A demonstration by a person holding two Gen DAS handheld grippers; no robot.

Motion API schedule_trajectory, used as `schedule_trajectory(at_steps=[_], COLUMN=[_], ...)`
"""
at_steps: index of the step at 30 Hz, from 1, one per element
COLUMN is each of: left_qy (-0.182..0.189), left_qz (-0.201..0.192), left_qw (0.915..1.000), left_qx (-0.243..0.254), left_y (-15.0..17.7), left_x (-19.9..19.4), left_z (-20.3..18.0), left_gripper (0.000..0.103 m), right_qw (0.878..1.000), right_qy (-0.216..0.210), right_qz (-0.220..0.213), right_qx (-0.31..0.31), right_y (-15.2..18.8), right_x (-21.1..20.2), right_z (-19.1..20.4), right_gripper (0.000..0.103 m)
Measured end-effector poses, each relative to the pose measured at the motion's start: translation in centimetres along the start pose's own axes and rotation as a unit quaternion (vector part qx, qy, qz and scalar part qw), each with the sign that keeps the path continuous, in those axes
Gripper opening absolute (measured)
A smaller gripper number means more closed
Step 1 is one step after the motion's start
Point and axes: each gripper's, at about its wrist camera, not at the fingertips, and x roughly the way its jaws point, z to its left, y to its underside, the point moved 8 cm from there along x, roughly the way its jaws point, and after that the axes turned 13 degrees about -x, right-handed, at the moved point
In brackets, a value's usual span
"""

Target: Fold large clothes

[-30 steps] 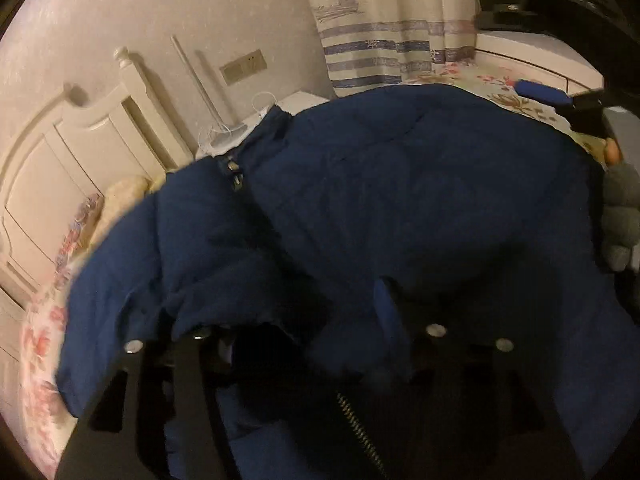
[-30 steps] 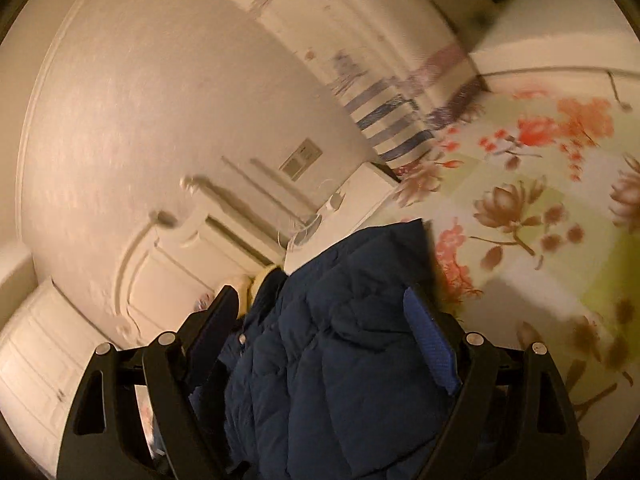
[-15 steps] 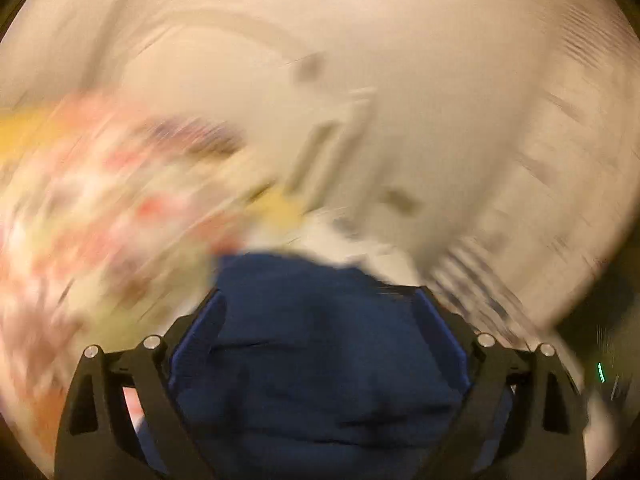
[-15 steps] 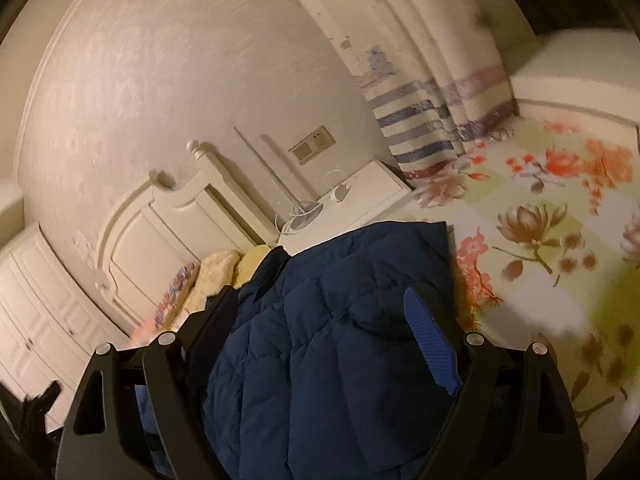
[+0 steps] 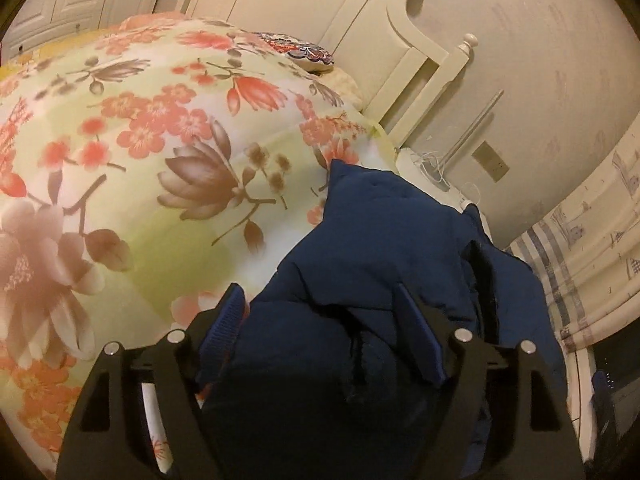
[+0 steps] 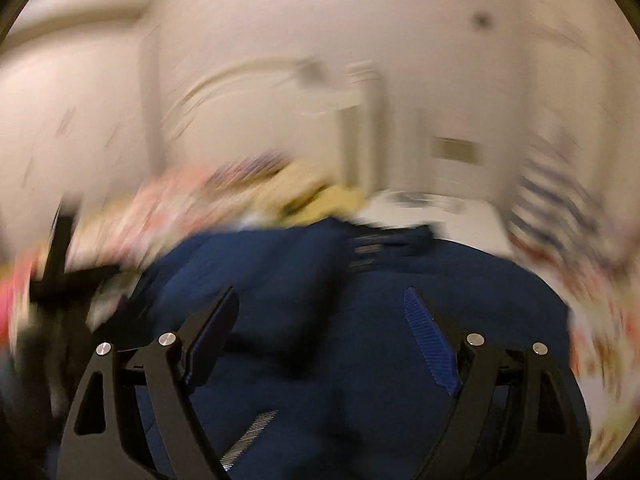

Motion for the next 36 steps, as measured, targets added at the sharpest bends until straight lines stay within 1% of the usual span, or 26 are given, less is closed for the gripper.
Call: schedule_trajectory(at_steps=[2, 4, 6, 9, 12, 13, 14, 15, 16, 17, 18, 19, 20, 21, 22, 23, 24, 25, 27, 28, 29, 30, 32, 33, 34, 36], left_qy=[0.005, 0.009, 0.009, 0.007, 0.01, 0.011, 0.012, 0.014, 0.016, 0.02, 0.021, 0.017, 0.017, 0.018, 0.018, 0.017, 0.015, 0.014, 0.012, 0.012, 0.012, 0.012, 0.012, 0.013, 0.013, 0.013], left_qz=[0.002, 0.006, 0.007, 0.006, 0.01, 0.011, 0.012, 0.013, 0.014, 0.015, 0.014, 0.011, 0.01, 0.011, 0.011, 0.011, 0.012, 0.012, 0.011, 0.01, 0.01, 0.01, 0.01, 0.011, 0.011, 0.012], left_qw=[0.9999, 0.9998, 0.9997, 0.9998, 0.9997, 0.9997, 0.9996, 0.9996, 0.9995, 0.9995, 0.9995, 0.9997, 0.9997, 0.9997, 0.9997, 0.9997, 0.9998, 0.9998, 0.9999, 0.9999, 0.9999, 0.9999, 0.9999, 0.9999, 0.9998, 0.9998], left_qx=[-0.009, -0.017, -0.02, -0.017, -0.019, -0.02, -0.021, -0.022, -0.022, -0.02, -0.017, -0.015, -0.013, -0.011, -0.011, -0.011, -0.01, -0.008, -0.004, -0.003, -0.002, -0.002, -0.003, -0.004, -0.004, -0.004], left_y=[0.0, -0.4, -0.3, -0.2, -0.2, -0.2, -0.2, -0.2, -0.1, -0.1, 0.0, 0.0, 0.0, 0.0, 0.0, 0.0, 0.0, 0.0, 0.1, 0.1, 0.1, 0.1, 0.1, 0.1, 0.1, 0.0], left_x=[0.2, 0.2, 0.3, 0.3, 0.4, 0.4, 0.4, 0.4, 0.4, 0.4, 0.3, 0.2, 0.2, 0.2, 0.2, 0.2, 0.2, 0.3, 0.2, 0.2, 0.2, 0.1, 0.2, 0.1, 0.1, 0.2], left_z=[0.2, 0.3, 0.3, 0.2, 0.2, 0.2, 0.2, 0.2, 0.2, 0.1, -0.1, -0.1, -0.1, -0.1, -0.1, -0.1, -0.1, -0.2, -0.3, -0.3, -0.3, -0.3, -0.3, -0.3, -0.3, -0.3], left_gripper=[0.081, 0.082, 0.083, 0.083, 0.084, 0.084, 0.084, 0.084, 0.084, 0.087, 0.088, 0.088, 0.088, 0.088, 0.088, 0.088, 0.088, 0.088, 0.088, 0.088, 0.088, 0.088, 0.089, 0.089, 0.088, 0.089], right_qw=[0.997, 0.99, 0.984, 0.979, 0.975, 0.975, 0.977, 0.982, 0.988, 0.991, 0.994, 0.995, 0.99, 0.982, 0.956, 0.932, 0.914, 0.906, 0.911, 0.911, 0.906, 0.901, 0.884, 0.879, 0.877, 0.881], right_qy=[-0.012, -0.021, -0.018, -0.021, -0.023, -0.022, -0.027, -0.043, -0.069, -0.085, -0.096, -0.094, -0.09, -0.092, -0.103, -0.114, -0.12, -0.109, -0.067, -0.06, -0.056, -0.056, -0.072, -0.071, -0.06, -0.017], right_qz=[0.021, 0.045, 0.063, 0.102, 0.127, 0.125, 0.12, 0.11, 0.091, 0.071, 0.045, 0.028, 0.002, -0.015, -0.048, -0.068, -0.082, -0.075, -0.036, -0.021, -0.007, -0.002, 0.001, 0.002, 0.001, -0.003], right_qx=[-0.075, -0.133, -0.168, -0.178, -0.182, -0.184, -0.173, -0.148, -0.106, -0.069, -0.012, 0.032, 0.109, 0.165, 0.269, 0.336, 0.379, 0.403, 0.406, 0.408, 0.419, 0.429, 0.462, 0.471, 0.477, 0.474], right_y=[-1.0, -1.4, -1.5, -0.8, 0.5, 0.6, 0.5, 0.1, -0.5, -1.1, -1.6, -1.9, -1.9, -1.6, -0.5, 0.8, 2.0, 3.7, 6.1, 6.9, 8.2, 9.0, 10.8, 11.2, 11.5, 11.5], right_x=[1.2, 2.9, 4.5, 7.3, 8.8, 8.9, 8.7, 8.3, 7.5, 6.7, 5.7, 4.9, 3.7, 2.8, 1.3, 0.3, -0.4, -1.0, -1.4, -1.3, -1.3, -1.2, -1.0, -0.9, -1.5, -2.9], right_z=[3.7, 6.5, 7.8, 8.2, 8.1, 8.2, 8.0, 7.6, 6.9, 6.0, 4.2, 2.8, 0.0, -1.9, -5.3, -7.6, -9.3, -10.9, -12.6, -13.0, -13.5, -13.7, -14.0, -14.0, -14.2, -14.7], right_gripper=[0.082, 0.082, 0.082, 0.081, 0.081, 0.078, 0.067, 0.06, 0.052, 0.048, 0.038, 0.033, 0.033, 0.033, 0.033, 0.033, 0.033, 0.034, 0.037, 0.042, 0.043, 0.043, 0.043, 0.043, 0.043, 0.043])
